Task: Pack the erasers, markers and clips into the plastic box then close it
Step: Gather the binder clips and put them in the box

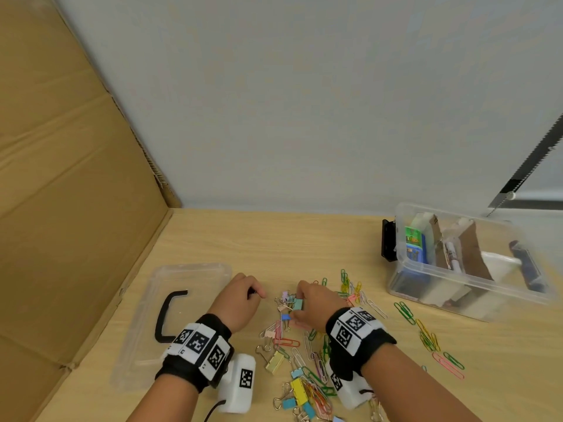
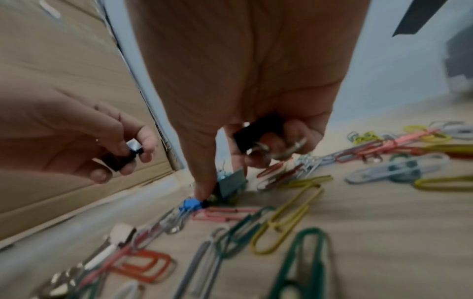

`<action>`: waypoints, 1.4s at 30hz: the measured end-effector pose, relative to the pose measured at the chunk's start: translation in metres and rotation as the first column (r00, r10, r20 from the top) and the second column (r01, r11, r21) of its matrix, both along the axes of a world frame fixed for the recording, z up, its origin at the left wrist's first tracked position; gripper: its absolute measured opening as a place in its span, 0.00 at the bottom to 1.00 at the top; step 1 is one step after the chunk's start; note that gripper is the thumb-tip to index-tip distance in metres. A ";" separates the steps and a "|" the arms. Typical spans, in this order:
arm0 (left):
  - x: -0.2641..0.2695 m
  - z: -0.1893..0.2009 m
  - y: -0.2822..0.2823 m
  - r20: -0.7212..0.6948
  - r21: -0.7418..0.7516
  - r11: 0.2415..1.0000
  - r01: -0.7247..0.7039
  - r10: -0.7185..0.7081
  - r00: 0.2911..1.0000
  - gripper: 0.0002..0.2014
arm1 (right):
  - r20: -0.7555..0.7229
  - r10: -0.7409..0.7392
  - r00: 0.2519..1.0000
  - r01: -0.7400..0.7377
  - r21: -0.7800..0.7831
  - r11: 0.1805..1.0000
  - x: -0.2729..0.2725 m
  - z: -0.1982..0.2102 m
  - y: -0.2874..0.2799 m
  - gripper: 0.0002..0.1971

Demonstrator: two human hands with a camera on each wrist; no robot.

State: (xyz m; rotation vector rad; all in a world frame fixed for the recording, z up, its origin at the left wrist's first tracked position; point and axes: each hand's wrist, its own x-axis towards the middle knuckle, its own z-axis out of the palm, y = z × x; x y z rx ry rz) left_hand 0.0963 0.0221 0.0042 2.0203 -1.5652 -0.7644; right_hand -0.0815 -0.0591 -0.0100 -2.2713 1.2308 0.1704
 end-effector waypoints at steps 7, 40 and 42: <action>-0.016 0.004 -0.014 -0.004 0.062 0.998 0.021 -0.020 1.000 0.11 | 0.307 -0.255 0.917 0.175 0.266 0.948 -0.048 0.008 0.007 0.10; -0.125 0.035 -0.033 -0.083 -0.284 0.958 -0.021 -0.003 0.997 0.08 | 0.719 -0.639 0.275 0.337 0.550 0.764 -0.252 0.135 -0.044 0.11; -0.138 0.036 -0.034 -0.081 -0.302 0.953 -0.027 0.002 0.997 0.08 | 0.734 -0.611 0.296 0.520 0.413 0.748 -0.270 0.137 -0.070 0.09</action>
